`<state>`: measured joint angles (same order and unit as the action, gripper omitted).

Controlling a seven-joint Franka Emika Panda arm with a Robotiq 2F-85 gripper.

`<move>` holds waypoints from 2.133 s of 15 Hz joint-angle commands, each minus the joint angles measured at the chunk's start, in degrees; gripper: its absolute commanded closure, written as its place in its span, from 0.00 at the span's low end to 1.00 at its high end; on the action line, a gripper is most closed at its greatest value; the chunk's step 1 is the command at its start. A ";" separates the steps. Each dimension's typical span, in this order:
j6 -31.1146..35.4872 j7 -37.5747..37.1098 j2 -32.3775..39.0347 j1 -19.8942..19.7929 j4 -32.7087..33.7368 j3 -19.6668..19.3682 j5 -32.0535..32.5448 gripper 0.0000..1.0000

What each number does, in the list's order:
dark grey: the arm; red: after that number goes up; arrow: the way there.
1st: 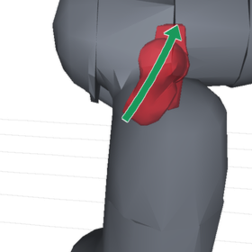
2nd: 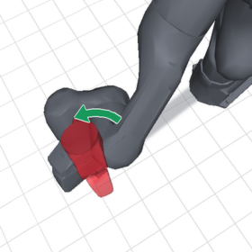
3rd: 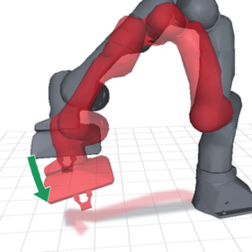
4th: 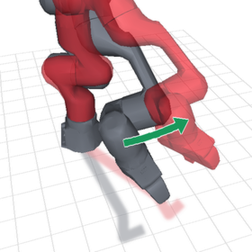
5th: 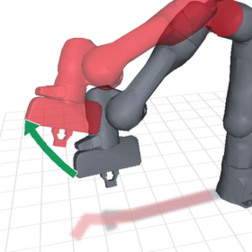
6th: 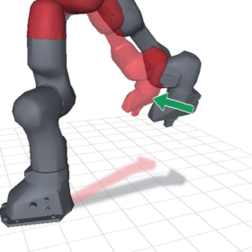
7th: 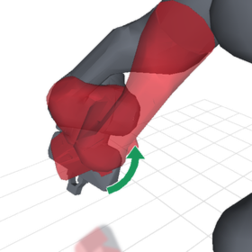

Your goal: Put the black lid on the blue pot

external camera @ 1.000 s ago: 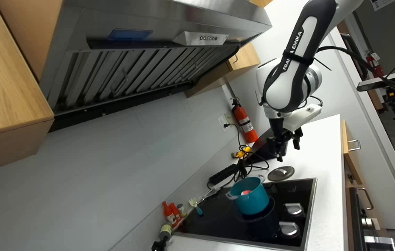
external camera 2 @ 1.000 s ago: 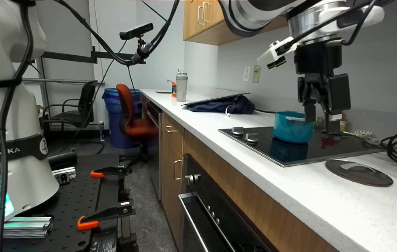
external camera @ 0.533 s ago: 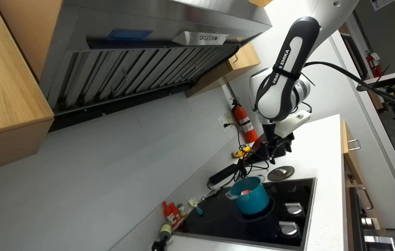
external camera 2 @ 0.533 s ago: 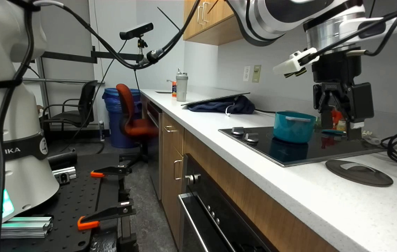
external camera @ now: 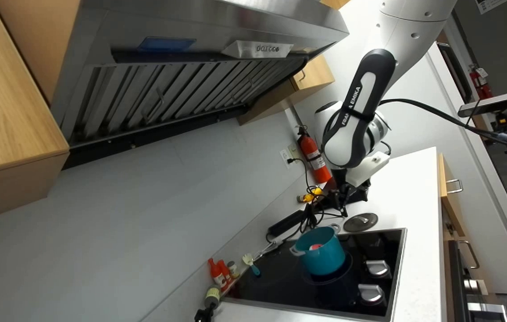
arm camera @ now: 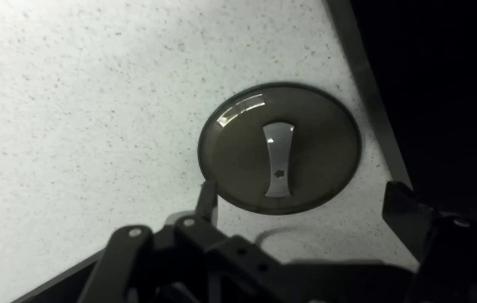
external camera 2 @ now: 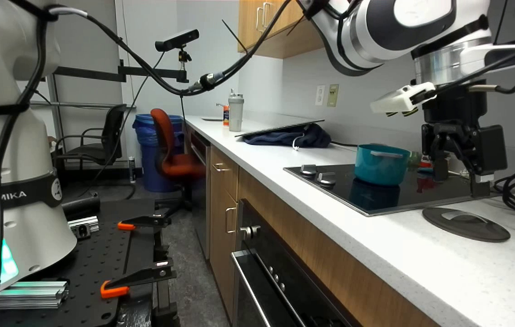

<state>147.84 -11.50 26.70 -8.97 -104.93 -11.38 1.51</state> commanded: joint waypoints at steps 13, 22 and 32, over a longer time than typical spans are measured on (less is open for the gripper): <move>-1.95 -0.39 8.64 -0.62 8.99 -1.06 -0.69 0.32; -2.00 -0.82 8.74 -0.61 9.42 -1.38 -0.52 0.99; -0.22 -1.39 3.45 0.69 4.13 -2.16 0.56 0.96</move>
<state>147.55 -11.51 33.50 -9.41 -97.97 -12.77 1.51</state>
